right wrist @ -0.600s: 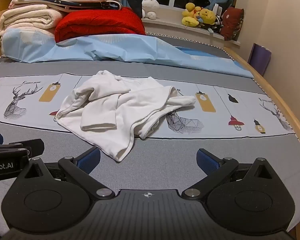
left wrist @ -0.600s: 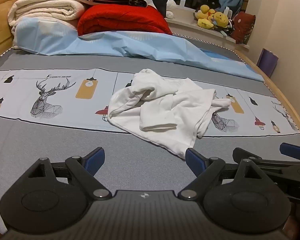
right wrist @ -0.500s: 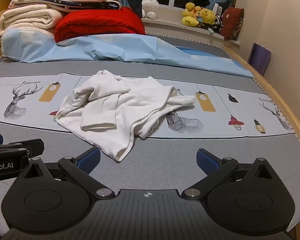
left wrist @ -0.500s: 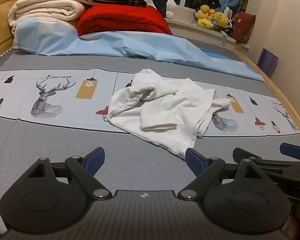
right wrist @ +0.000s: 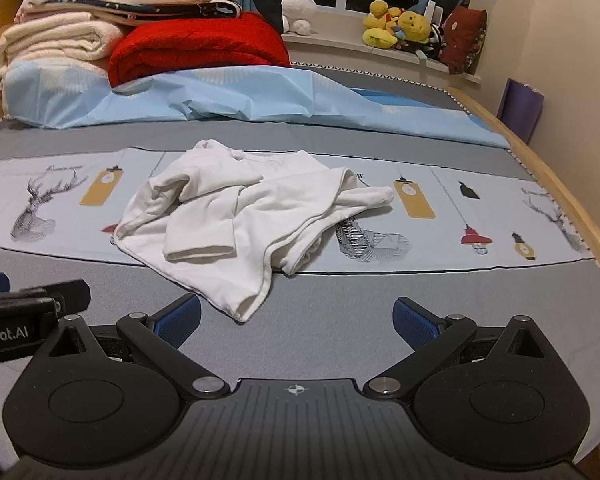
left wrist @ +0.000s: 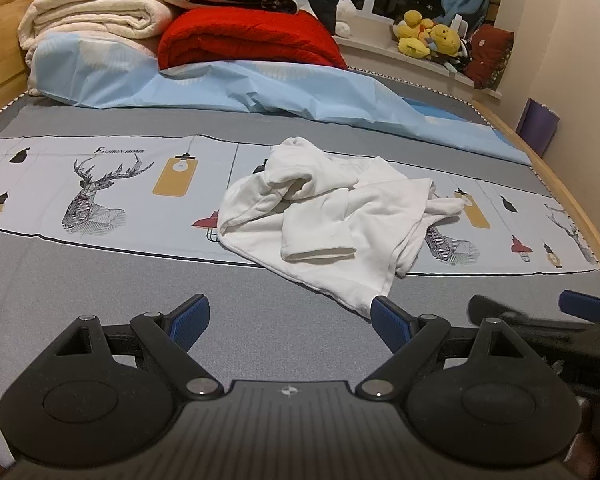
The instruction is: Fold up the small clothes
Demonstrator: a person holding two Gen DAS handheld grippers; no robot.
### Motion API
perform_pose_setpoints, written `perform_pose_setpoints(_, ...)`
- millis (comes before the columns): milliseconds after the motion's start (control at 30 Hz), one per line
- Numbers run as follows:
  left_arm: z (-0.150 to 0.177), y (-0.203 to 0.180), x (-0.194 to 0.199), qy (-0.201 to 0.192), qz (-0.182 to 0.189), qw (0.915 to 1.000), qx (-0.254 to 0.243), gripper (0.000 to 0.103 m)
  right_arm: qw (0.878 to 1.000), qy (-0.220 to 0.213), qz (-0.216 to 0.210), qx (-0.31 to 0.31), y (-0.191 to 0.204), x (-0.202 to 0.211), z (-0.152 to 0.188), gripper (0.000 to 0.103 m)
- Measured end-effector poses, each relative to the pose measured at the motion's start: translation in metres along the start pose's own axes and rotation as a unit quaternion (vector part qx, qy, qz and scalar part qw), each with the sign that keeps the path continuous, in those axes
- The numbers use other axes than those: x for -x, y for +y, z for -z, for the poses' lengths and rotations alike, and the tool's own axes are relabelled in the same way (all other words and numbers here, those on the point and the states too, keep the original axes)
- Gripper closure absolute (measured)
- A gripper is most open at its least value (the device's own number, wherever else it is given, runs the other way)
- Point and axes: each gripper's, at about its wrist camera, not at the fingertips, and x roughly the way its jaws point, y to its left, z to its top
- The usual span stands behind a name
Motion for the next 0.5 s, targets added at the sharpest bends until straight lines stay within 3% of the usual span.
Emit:
perform_pose_setpoints(100,0.001,0.001,-0.007,0.006,0.0,1.0,0.005,0.015,1.0,-0.003,-0.013,-0.024,-0.016,-0.004,-0.008,0.002)
perform_pose_setpoints(200,0.002,-0.002,-0.023,0.022,0.0,0.9998,-0.003,0.029,0.998,-0.02,-0.032,-0.047,-0.034,-0.009,-0.02,0.01)
perform_pose_setpoints(233,0.002,-0.004,-0.03,0.028,0.005,0.9996,-0.006,0.042,0.998,-0.025,-0.039,-0.049,-0.042,-0.013,-0.026,0.02)
perform_pose_setpoints(267,0.002,-0.007,-0.039,0.039,0.014,0.9991,-0.01,0.061,0.997,-0.032,-0.047,-0.058,-0.051,-0.016,-0.03,0.039)
perform_pose_setpoints(300,0.001,-0.011,-0.047,0.039,0.023,0.9988,-0.015,0.069,0.996,-0.033,-0.055,-0.068,-0.06,-0.019,-0.035,0.051)
perform_pose_setpoints(333,0.0,-0.016,-0.056,0.047,0.031,0.9982,-0.019,0.076,0.995,-0.031,-0.06,-0.076,-0.069,-0.022,-0.039,0.069)
perform_pose_setpoints(367,-0.001,-0.022,-0.065,0.039,0.039,0.9981,-0.026,0.076,0.993,-0.03,-0.065,-0.089,-0.079,-0.025,-0.043,0.077)
perform_pose_setpoints(433,-0.003,-0.039,-0.086,0.032,0.046,0.9973,-0.048,0.076,0.991,-0.034,-0.067,-0.109,-0.097,-0.027,-0.048,0.081)
perform_pose_setpoints(500,-0.002,-0.055,-0.111,0.053,0.06,0.9952,-0.056,0.073,0.989,-0.04,-0.066,-0.124,-0.107,-0.028,-0.05,0.081)
